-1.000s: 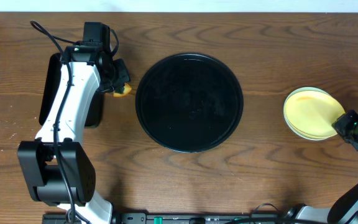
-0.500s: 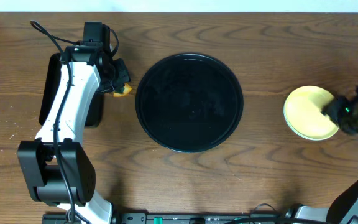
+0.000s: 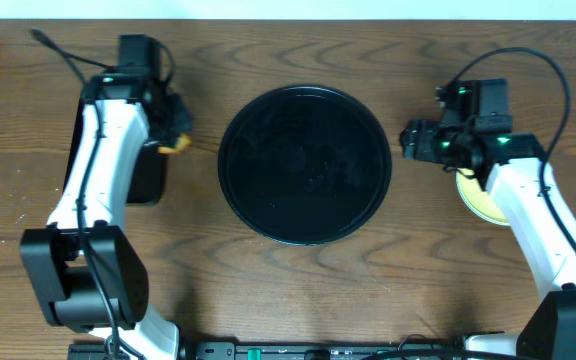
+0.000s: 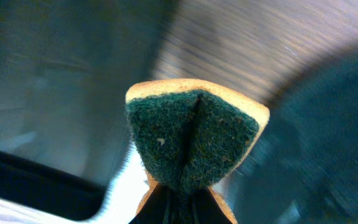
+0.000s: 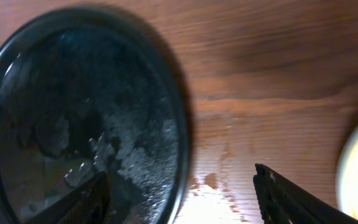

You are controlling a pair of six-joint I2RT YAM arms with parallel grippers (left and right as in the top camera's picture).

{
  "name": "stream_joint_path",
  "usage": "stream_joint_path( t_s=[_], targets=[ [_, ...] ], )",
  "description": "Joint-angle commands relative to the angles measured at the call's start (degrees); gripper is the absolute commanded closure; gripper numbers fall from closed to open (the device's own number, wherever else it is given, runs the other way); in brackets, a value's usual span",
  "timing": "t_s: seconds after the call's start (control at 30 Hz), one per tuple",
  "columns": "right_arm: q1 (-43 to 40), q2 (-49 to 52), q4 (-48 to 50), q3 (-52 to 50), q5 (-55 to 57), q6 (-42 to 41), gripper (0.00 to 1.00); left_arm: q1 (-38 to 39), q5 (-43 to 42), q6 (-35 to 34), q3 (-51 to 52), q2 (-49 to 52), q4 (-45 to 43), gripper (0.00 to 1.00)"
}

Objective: Clean dirty plates on tray and stack at the side
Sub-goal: 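Place the sponge in the black rectangular dish with the left gripper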

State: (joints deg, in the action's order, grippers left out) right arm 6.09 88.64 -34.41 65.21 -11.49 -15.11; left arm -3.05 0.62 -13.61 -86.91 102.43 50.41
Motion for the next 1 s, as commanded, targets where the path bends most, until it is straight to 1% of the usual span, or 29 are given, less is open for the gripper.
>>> stream_joint_path(
  t_s=[0.0,0.17,0.2,0.33,0.37,0.53,0.6,0.73,0.77,0.83,0.87,0.97],
  targets=[
    [2.25,-0.35,0.37,0.90,3.58,-1.16,0.27,-4.46,6.14,3.98,-0.11,0.37,-1.70,0.92],
    [3.43,0.74,1.27,0.90,3.50,-1.14,0.27,-9.57,6.08,10.43,2.05,0.94,-8.22,0.92],
    [3.50,0.76,1.27,0.90,3.52,-1.14,0.27,-9.86,6.05,10.82,2.27,1.11,-8.76,0.92],
    [3.89,0.76,1.42,0.90,3.52,-1.11,0.27,-10.82,5.86,13.86,2.64,3.82,-11.30,0.83],
    [3.89,0.76,1.42,0.90,3.54,-1.09,0.27,-10.82,5.86,14.05,2.64,4.74,-11.32,0.79],
    [3.91,0.76,1.14,0.90,3.52,-0.76,0.26,-10.84,5.90,14.03,2.64,8.61,-11.13,0.73],
    [3.91,0.76,0.76,0.90,3.54,-0.46,0.26,-10.82,5.90,14.03,2.64,9.88,-11.10,0.67],
    [3.91,0.76,0.13,0.90,3.56,0.02,0.26,-10.82,5.90,14.01,2.64,11.17,-11.08,0.60],
    [3.91,0.76,0.09,0.90,3.54,0.37,0.26,-10.82,5.90,14.01,2.64,11.17,-11.08,0.56],
    [3.91,0.76,0.09,0.90,3.54,0.46,0.25,-10.82,5.90,14.01,2.62,10.88,-11.06,0.35],
    [3.91,0.76,0.15,0.90,3.54,0.46,0.25,-10.82,5.90,13.99,2.56,10.43,-10.73,0.30],
    [3.69,0.72,0.22,1.25,3.54,1.07,0.23,-10.78,5.90,13.75,1.75,8.02,-8.44,0.28]
  ],
)
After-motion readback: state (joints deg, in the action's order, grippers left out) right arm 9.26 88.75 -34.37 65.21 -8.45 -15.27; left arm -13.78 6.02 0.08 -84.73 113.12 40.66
